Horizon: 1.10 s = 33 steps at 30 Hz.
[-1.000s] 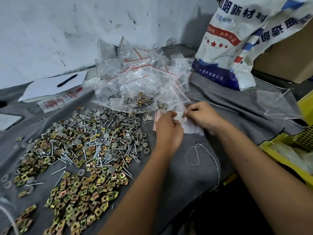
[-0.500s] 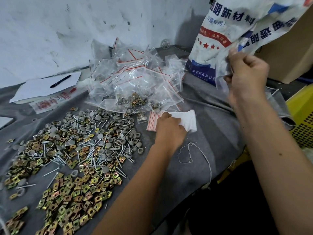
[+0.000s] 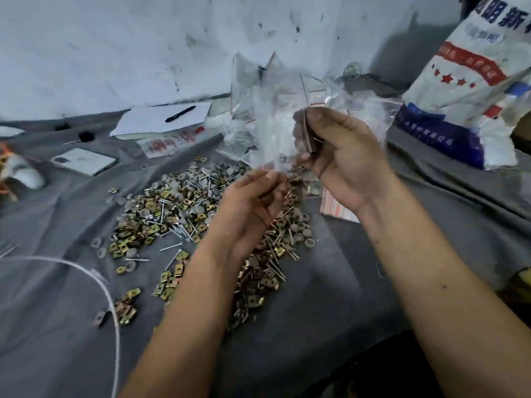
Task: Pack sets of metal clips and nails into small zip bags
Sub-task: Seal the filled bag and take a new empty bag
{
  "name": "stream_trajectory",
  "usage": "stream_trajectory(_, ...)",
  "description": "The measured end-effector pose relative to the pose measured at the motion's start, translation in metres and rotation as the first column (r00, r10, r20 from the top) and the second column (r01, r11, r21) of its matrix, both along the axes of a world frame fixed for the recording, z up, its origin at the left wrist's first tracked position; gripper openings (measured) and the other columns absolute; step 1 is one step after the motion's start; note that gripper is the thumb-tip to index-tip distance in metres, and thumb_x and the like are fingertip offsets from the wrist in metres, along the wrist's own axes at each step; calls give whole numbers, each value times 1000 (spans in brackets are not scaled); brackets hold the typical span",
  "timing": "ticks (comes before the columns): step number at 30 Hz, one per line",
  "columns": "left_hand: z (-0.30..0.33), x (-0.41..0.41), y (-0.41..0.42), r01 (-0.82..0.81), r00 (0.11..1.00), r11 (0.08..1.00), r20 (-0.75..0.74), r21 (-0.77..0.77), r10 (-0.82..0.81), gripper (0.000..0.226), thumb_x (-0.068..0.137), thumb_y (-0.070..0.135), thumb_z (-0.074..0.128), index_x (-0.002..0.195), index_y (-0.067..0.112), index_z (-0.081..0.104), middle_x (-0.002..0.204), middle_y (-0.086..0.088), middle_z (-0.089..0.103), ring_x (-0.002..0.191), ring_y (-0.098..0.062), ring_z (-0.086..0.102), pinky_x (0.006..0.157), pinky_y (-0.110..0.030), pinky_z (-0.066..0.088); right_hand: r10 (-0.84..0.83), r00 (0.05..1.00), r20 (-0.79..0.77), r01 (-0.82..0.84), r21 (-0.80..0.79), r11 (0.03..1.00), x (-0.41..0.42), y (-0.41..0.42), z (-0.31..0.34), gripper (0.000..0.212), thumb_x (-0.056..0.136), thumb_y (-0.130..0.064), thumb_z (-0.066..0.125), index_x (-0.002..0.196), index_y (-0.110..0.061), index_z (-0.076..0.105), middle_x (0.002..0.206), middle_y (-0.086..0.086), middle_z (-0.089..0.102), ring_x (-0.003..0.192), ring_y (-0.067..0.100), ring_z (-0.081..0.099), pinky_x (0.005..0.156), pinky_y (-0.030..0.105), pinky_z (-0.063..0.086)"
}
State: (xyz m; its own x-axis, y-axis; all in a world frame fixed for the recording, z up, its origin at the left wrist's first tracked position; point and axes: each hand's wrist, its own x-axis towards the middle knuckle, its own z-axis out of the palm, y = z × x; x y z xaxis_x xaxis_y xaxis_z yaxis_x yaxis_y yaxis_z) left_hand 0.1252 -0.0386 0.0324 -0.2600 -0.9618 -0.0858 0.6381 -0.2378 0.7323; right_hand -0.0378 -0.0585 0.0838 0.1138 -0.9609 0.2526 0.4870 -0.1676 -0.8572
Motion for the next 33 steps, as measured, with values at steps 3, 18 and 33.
stream_trajectory(3, -9, 69, -2, -258, 966, 966, 33, 12, 257, 16, 95, -3, 56, 109, 4, 62, 82, -6, 72, 68, -11, 67, 60, -17, 56, -34, 972, -231, 35, -1, 999, 31, -17, -18, 23, 98, -12, 64, 82, -12, 81, 73, 5, 69, 61, 15, 55, 56, 25, 46)
stream_trajectory(18, -47, 102, 2, -415, 279, 653, 595, -633, 754, 18, 98, 30, 70, 98, 13, 62, 89, -1, 68, 82, -17, 68, 72, -37, 60, -416, 598, -685, 72, -471, 879, 119, -29, -91, 23, 82, -29, 85, 72, -15, 70, 65, -10, 65, 58, 5, 61, 55, 16, 47)
stream_trajectory(33, -54, 109, -5, -322, 807, 879, 383, -351, 449, 25, 88, 29, 70, 95, 6, 78, 81, -14, 75, 69, -21, 69, 69, -28, 63, -169, 795, -582, -55, -347, 936, 117, -30, -92, 19, 81, -25, 82, 76, -9, 73, 70, 5, 71, 61, 17, 64, 60, 35, 56)
